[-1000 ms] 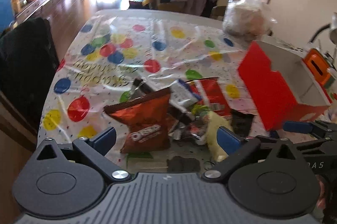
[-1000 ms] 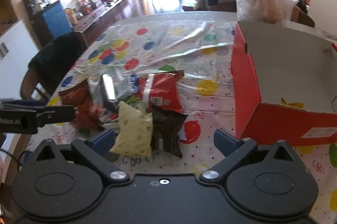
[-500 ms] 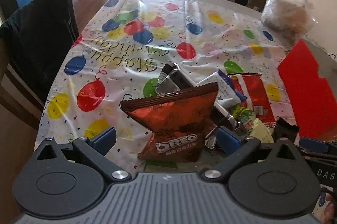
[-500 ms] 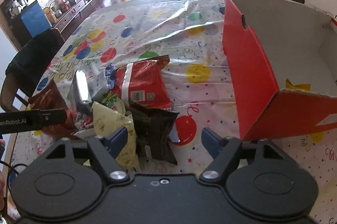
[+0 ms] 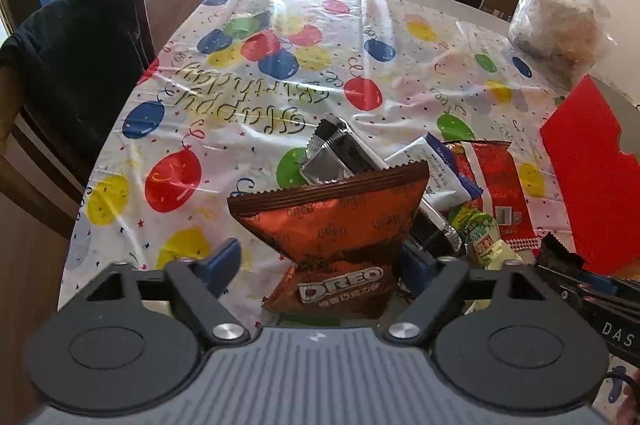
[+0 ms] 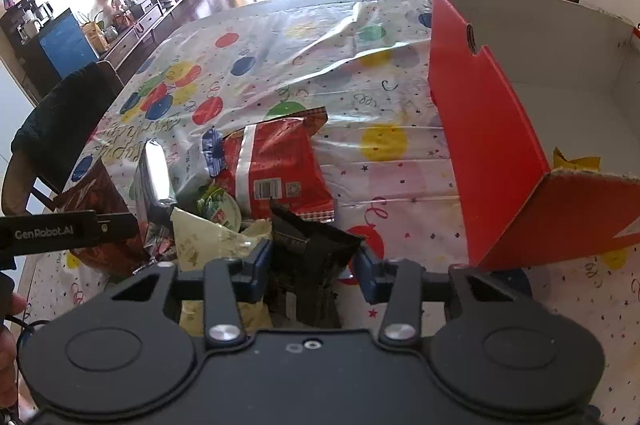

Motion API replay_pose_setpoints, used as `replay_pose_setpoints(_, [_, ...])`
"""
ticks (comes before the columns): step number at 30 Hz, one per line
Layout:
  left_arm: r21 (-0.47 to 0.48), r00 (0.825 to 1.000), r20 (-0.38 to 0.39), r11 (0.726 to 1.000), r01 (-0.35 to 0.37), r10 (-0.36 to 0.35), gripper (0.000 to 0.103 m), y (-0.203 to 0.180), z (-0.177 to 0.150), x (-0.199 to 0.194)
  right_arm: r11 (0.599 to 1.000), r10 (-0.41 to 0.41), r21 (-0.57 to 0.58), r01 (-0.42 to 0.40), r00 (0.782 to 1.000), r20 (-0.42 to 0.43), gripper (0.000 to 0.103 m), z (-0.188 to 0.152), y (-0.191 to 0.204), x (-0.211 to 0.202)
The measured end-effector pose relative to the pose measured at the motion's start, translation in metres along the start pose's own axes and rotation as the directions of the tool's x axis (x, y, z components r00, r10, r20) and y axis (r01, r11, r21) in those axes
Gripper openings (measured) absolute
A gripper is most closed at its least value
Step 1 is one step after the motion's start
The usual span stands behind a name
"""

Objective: Organize snacks
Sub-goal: 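Grasp the Oreo bag with the left gripper while the right grasps the dark chocolate bar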

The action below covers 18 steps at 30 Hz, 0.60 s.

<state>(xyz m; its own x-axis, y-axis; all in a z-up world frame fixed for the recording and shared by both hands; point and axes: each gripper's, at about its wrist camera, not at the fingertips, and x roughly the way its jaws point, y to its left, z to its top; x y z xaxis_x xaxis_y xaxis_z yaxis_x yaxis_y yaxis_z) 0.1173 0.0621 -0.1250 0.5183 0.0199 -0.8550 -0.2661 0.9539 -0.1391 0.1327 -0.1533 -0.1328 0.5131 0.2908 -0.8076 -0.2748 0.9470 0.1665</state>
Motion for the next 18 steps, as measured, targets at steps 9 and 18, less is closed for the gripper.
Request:
replay_pose_setpoints(9, [0.022, 0.999, 0.006, 0.999, 0.047, -0.047, 0.049, -0.003, -0.005, -0.008, 1.0, 0.01, 0.009, -0.01, 1.0, 0.015, 0.037, -0.003, -0.002, -0.007])
replay_pose_setpoints(18, [0.053, 0.996, 0.024, 0.995, 0.08, -0.081, 0.048, -0.005, -0.009, -0.026, 0.999, 0.041, 0.03, -0.042, 0.999, 0.031, 0.037, -0.009, -0.011, -0.026])
